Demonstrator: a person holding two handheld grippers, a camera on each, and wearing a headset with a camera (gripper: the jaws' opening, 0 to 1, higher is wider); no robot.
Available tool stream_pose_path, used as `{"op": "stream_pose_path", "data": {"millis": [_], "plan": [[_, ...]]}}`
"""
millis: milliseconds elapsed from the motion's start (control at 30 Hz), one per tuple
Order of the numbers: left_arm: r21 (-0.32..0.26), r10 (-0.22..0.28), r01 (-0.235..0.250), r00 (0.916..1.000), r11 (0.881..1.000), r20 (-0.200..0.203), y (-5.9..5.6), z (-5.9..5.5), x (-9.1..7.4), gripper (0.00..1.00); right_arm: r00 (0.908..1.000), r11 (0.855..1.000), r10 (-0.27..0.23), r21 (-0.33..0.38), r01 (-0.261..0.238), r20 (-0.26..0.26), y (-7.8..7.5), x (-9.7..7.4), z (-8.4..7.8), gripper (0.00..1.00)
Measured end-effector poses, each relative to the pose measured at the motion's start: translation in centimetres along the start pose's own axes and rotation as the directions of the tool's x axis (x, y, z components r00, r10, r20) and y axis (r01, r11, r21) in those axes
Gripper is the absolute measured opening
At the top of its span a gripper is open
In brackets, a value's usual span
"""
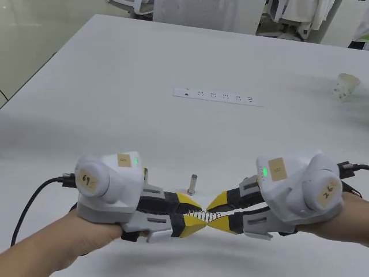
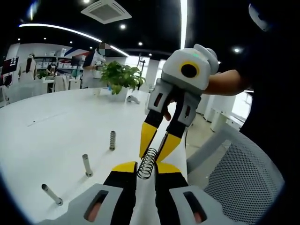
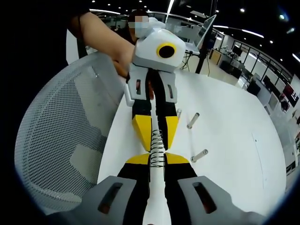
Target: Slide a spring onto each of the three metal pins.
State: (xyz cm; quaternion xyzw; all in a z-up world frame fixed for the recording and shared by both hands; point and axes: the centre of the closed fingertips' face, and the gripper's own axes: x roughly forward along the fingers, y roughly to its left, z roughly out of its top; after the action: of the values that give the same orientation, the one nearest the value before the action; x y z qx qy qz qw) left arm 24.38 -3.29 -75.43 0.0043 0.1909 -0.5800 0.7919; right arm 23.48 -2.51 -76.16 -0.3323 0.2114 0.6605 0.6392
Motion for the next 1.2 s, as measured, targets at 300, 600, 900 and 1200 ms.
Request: {"op": "stream_pose_path", "data": {"millis": [300,600,900,1200], "plan": [[0.036,-0.028,0.028,0.9996,0.999,-0.010,-0.4,0.0,0.1,0.03,1.0000,1.000,0.002,0.001,-0.002,-0.003,0.2,-0.1,-0.1,0.08],[0.062,-0.065,0.067,0.9969,0.996,-0.045,-0.7,0.0,0.4,0.02,1.0000,0.999,0.002,0.043,-0.001,-0.008,0.4,-0.1,-0.4,0.09],[0.059,-0.078,0.080,0.9960,0.995,-0.045,-0.8,0.2,0.2,0.02,0.9997,0.992,-0.025,0.128,0.024,0.005,0.2,-0.6,-1.4,0.10],[0.060,-0.080,0.084,0.9948,0.995,-0.062,-0.8,-0.1,0.2,0.02,0.9988,0.986,-0.044,0.162,0.040,0.020,0.3,-0.6,-1.2,0.08]]}}
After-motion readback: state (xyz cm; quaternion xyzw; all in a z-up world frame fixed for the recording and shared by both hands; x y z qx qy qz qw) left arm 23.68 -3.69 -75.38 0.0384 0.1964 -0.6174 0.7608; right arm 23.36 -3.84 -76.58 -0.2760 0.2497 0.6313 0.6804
